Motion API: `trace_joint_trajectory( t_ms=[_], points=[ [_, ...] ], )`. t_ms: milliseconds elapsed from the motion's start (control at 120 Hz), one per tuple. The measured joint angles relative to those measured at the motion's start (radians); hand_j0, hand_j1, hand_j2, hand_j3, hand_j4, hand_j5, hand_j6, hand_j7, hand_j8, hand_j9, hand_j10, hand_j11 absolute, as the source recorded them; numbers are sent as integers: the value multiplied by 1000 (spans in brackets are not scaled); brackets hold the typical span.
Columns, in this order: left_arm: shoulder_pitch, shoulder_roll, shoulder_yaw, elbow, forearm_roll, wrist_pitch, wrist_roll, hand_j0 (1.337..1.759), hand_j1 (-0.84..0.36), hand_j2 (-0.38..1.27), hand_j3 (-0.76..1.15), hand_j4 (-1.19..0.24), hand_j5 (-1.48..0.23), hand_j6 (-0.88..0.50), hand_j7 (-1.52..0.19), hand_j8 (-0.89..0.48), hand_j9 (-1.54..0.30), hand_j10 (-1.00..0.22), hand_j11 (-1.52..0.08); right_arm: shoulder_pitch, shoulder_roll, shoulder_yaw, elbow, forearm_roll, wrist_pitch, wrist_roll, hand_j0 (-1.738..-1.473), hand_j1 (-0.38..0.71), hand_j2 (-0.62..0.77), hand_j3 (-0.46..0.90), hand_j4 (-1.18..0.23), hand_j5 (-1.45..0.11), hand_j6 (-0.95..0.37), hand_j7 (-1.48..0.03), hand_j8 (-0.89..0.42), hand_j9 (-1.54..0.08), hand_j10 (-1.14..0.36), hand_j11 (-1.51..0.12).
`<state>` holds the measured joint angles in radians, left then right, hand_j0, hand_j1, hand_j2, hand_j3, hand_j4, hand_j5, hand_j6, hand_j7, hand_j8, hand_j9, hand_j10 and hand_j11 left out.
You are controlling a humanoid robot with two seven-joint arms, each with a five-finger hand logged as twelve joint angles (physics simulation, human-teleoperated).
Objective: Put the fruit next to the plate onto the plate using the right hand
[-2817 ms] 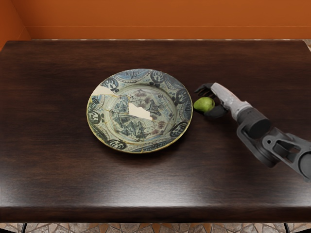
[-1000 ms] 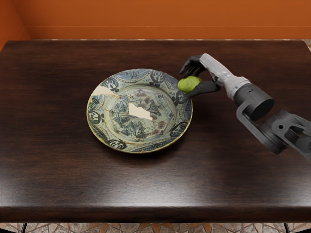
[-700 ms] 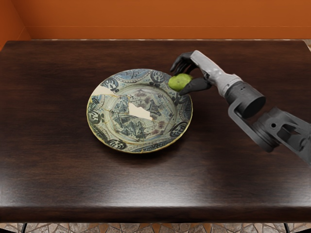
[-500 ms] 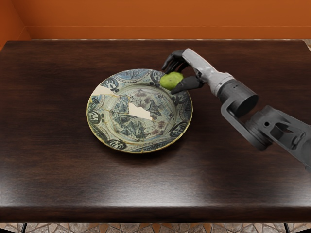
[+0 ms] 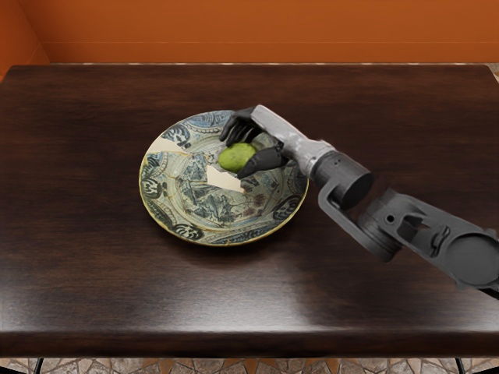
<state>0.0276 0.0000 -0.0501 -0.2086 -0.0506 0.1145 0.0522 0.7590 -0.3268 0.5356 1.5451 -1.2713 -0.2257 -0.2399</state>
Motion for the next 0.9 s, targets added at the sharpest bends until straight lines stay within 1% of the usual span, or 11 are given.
trace_joint_trajectory(
  t_ms=[158, 250, 308, 375, 500, 658, 750, 783, 817, 858, 900],
  points=[
    [0, 0, 0, 0, 0, 0, 0, 1658, 349, 0, 0, 0, 0, 0, 0, 0, 0, 0, 0, -1, 15, -22, -3, -1, -1, 0, -1658, 283, 447, 0, -645, -865, -653, -850, -509, -852, -555, -844],
    [0, 0, 0, 0, 0, 0, 0, 1658, 349, 0, 0, 0, 0, 0, 0, 0, 0, 0, 0, -1, 17, -27, -3, -1, -1, 0, -1658, 281, 428, 0, -632, -841, -638, -830, -510, -831, -555, -824],
    [0, 0, 0, 0, 0, 0, 0, 1658, 349, 0, 0, 0, 0, 0, 0, 0, 0, 0, 0, -1, 18, -29, -4, -1, -1, 0, -1658, 269, 378, 0, -616, -818, -621, -808, -504, -809, -552, -803],
    [0, 0, 0, 0, 0, 0, 0, 1658, 349, 0, 0, 0, 0, 0, 0, 0, 0, 0, 0, -1, 19, -29, -7, -2, -3, 0, -1658, 247, 278, 0, -578, -764, -582, -757, -495, -758, -532, -753],
    [0, 0, 0, 0, 0, 0, 0, 1658, 349, 0, 0, 0, 0, 0, 0, 0, 0, 0, 0, -1, 18, -27, -11, -2, -8, 1, -1658, 140, 124, 0, -453, -596, -455, -592, -408, -592, -428, -590],
    [0, 0, 0, 0, 0, 0, 0, 1658, 349, 0, 0, 0, 0, 0, 0, 0, 0, 0, 0, 6, -6, -18, -10, -2, -5, 0, -1658, -82, 51, 0, -244, -320, -245, -318, -224, -318, -232, -317],
    [0, 0, 0, 0, 0, 0, 0, 1658, 349, 0, 0, 0, 0, 0, 0, 0, 0, 0, 0, 12, -32, 14, -6, -1, 42, -39, -1658, -170, 32, 0, -163, -214, -164, -213, -150, -213, -156, -212],
    [0, 0, 0, 0, 0, 0, 0, 1658, 349, 0, 0, 0, 0, 0, 0, 0, 0, 0, 0, 12, -38, 41, -5, -1, 78, -59, -1658, -194, 26, 0, -142, -185, -143, -184, -131, -184, -135, -184],
    [0, 0, 0, 0, 0, 0, 0, 1658, 349, 0, 0, 0, 0, 0, 0, 0, 0, 0, 0, 12, -41, 72, -3, 14, 121, -91, -1658, -214, 22, 0, -123, -161, -124, -160, -114, -160, -117, -159],
    [0, 0, 0, 0, 0, 0, 0, 1658, 349, 0, 0, 0, 0, 0, 0, 0, 0, 0, 0, 15, -56, 108, -1, 88, 183, -130, -1658, -236, 18, 0, -103, -135, -104, -134, -96, -134, -99, -134],
    [0, 0, 0, 0, 0, 0, 0, 1658, 349, 0, 0, 0, 0, 0, 0, 0, 0, 0, 0, 25, -92, 137, -1, 187, 253, -156, -1658, -254, 14, 0, -87, -113, -88, -113, -81, -113, -83, -112]
  ],
)
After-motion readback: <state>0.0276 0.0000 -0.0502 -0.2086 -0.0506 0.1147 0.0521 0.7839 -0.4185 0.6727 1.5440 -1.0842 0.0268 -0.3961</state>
